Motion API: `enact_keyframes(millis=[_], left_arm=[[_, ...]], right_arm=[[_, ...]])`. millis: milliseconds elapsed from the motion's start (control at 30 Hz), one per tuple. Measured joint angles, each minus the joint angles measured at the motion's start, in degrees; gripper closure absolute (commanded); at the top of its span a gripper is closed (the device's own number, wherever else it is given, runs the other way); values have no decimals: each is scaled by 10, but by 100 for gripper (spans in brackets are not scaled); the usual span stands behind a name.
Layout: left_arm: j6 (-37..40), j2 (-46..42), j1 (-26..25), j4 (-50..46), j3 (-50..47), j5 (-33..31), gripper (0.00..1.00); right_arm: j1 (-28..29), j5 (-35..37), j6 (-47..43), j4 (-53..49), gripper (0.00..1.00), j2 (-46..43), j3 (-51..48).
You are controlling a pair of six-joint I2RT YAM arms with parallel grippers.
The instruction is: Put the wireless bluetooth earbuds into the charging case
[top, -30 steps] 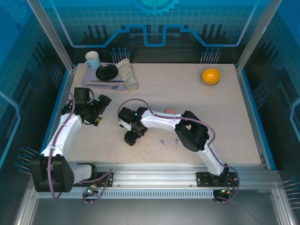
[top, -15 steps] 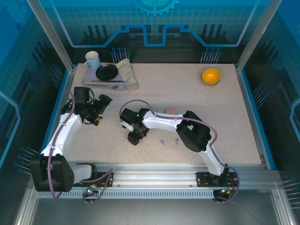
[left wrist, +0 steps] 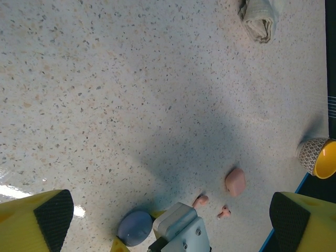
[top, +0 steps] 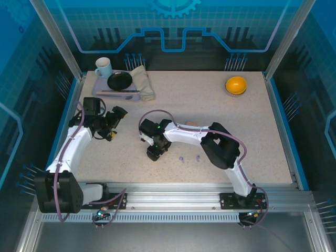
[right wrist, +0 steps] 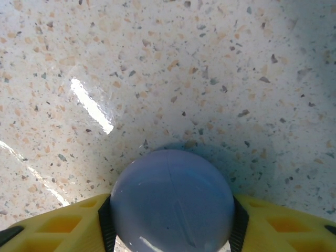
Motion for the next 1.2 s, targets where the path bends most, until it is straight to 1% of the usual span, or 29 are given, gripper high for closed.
enact_keyframes(millis=[133,233,567,767,900,1067,1200], left_arm=[[0,6,-3,1,-1,10,1],[7,15,-12,5,-2,21,1],[76,84,-90,18,-11,87,1],[116,120,-115,29,-26,142,2],[137,155,-124,39,-28,184,4],[159,201,-143,43,-17,221,10],[176,236,-161,42,15,246,15]], right_arm=[[-10,-12,1,22,47,-16,-26],[-24,-29,2,40,47,-35,-55],[-73,-111,-19,116,47,-109,-138],[-123,-179,-42,157,48,-138,-176],[-146,-218,-60,176,47,-159,-198],[-148,-252,-78,193,47,-179,-210],[-149,-271,-89,203,47,-182,-217]])
